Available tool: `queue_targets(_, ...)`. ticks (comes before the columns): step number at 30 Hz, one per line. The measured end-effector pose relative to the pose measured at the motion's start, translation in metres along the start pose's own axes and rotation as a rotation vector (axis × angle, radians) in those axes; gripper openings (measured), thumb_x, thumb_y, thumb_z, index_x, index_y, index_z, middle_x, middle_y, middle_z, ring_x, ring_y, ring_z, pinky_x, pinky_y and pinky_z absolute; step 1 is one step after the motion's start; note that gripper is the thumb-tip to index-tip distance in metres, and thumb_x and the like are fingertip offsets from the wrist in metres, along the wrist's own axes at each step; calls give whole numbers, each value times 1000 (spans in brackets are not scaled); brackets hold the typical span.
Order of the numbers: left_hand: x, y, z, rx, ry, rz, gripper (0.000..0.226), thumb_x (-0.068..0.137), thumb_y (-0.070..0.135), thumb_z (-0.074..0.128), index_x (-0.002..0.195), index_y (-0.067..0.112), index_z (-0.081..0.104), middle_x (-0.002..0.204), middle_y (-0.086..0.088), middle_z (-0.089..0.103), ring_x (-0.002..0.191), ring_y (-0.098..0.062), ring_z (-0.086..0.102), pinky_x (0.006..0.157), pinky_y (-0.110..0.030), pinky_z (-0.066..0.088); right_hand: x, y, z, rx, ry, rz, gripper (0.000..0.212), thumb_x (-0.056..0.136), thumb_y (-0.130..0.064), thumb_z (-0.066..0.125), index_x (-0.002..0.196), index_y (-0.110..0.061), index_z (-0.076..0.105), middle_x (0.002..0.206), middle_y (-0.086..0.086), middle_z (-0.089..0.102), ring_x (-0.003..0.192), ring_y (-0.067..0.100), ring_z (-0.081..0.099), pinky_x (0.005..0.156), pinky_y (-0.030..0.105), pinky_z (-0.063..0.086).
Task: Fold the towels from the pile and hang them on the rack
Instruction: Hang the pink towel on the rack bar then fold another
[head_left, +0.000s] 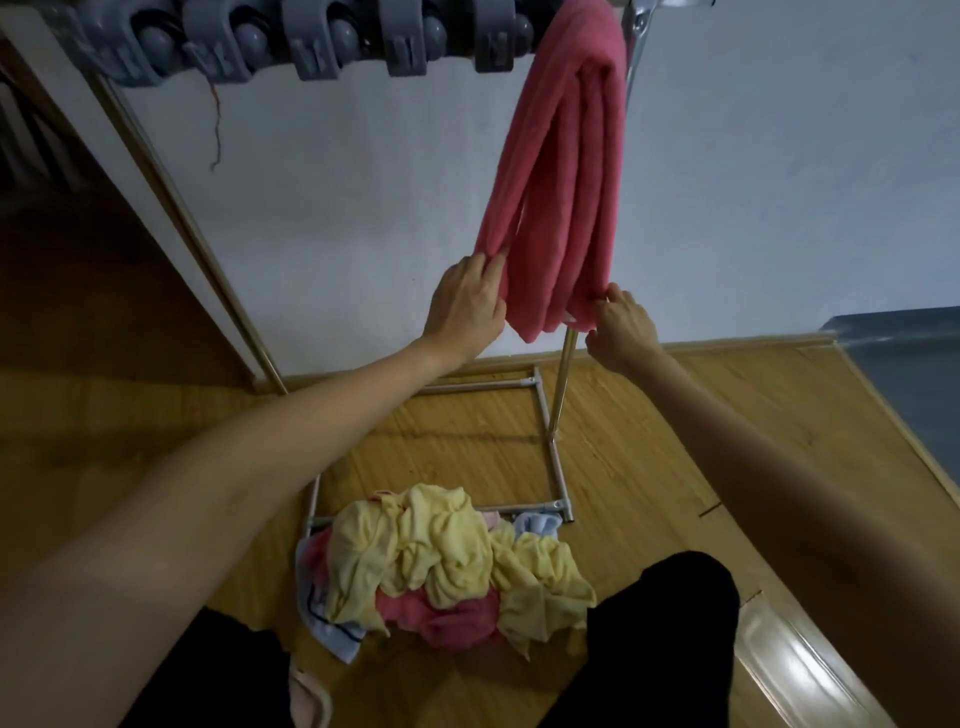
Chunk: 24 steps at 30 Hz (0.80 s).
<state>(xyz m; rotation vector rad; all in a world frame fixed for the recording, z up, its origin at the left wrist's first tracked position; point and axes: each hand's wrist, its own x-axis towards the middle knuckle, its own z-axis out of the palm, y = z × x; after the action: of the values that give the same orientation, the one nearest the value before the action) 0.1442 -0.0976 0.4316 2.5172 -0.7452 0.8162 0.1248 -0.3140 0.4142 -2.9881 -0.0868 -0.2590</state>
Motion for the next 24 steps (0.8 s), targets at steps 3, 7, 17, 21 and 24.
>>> queue_targets(3,-1,0,1,-67,-98,10,55,84,4,53,138,2,43,113,-16,57,98,-31,58,88,-38,52,-1,-4,4,78,-23,-52,41,79,1,57,118,-10,60,116,15,50,106,35,50,83,46,51)
queue_targets(7,-4,7,1,-155,-189,25,63,87,5,50,146,7,32,130,-14,52,111,-30,56,94,-37,51,-3,-7,13,162,-82,-126,42,77,0,60,118,-11,61,122,11,52,114,32,50,90,45,50)
queue_targets(17,-124,-44,34,-233,-559,-174,74,88,5,52,152,19,17,135,-11,50,111,-26,57,86,-37,53,-55,-19,85,196,-370,-40,58,81,-1,58,137,-5,45,148,16,33,134,32,37,107,42,38)
queue_targets(21,-218,-77,48,-228,-772,-376,68,88,8,55,149,16,26,139,-9,48,120,-27,53,87,-40,51,-89,-41,142,222,-576,-33,53,79,1,60,132,0,50,138,21,43,129,35,42,105,37,38)
queue_targets(24,-279,-92,56,-224,-911,-482,62,92,12,54,148,14,27,141,-10,45,120,-26,53,86,-36,50,-119,-54,190,243,-729,-45,49,80,1,60,128,4,52,132,24,47,125,37,44,103,39,38)
